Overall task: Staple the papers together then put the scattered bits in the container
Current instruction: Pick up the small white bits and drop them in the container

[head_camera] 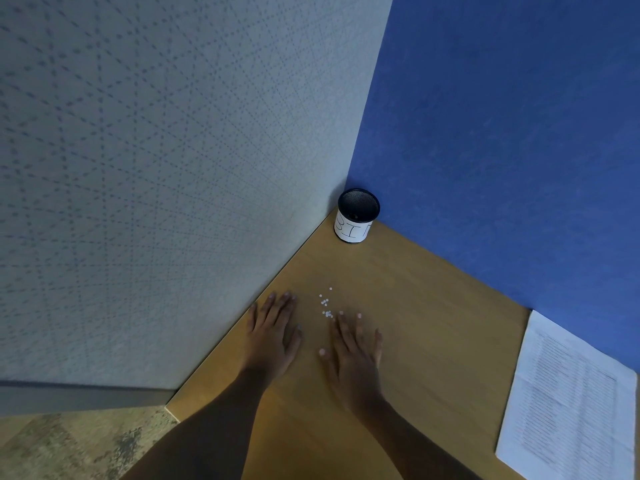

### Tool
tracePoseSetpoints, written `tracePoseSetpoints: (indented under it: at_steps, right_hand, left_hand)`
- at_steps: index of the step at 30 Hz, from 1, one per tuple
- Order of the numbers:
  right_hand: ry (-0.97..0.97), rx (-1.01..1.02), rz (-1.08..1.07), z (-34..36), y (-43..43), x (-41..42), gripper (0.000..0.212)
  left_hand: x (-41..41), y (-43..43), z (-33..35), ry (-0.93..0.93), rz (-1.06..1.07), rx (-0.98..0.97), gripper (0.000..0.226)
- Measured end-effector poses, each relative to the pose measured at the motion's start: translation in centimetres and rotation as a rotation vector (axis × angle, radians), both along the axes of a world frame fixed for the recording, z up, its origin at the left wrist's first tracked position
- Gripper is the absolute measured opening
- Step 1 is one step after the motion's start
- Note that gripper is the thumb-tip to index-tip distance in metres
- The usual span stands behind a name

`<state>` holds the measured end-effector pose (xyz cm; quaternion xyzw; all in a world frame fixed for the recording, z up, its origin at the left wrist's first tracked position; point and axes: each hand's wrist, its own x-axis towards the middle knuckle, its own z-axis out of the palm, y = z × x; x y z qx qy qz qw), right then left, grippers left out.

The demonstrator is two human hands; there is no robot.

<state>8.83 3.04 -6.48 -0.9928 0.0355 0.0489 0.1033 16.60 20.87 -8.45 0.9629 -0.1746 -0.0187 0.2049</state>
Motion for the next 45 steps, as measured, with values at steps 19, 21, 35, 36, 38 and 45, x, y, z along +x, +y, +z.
tracePoseSetpoints:
  at_steps: [19,21,35,36,38,45]
  right_hand:
    - [-0.085,0.36,-0.004,2.5,-2.8,8.9,0.042]
    - [-0.05,0.33,0.029,2.7,-2.5,9.9,0.04]
    - [0.019,0.251,0.302,2.4,-1.5,9.6,0.026]
    - [0.015,0.233,0.314,2.4,-1.5,9.6,0.026]
    - [-0.002,0.198,0.354,2.2,-1.6,9.6,0.027]
    - [0.019,0.086,0.368,3.3,-0.9,10.7,0.025]
  left_hand:
    - [-0.1,0.2,-0.1,-0.009,-0.002,0.014,0.06]
    - [-0.1,0.2,-0.1,-0.005,-0.004,0.012,0.06]
    - [0.0,0.2,-0.2,-0.012,-0.009,-0.008,0.061]
    - [0.0,0.2,-0.2,-0.009,-0.009,-0.008,0.061]
    - [0.0,0.2,-0.3,-0.004,-0.008,-0.003,0.061]
    - [0.0,0.2,-0.4,0.001,-0.01,0.004,0.061]
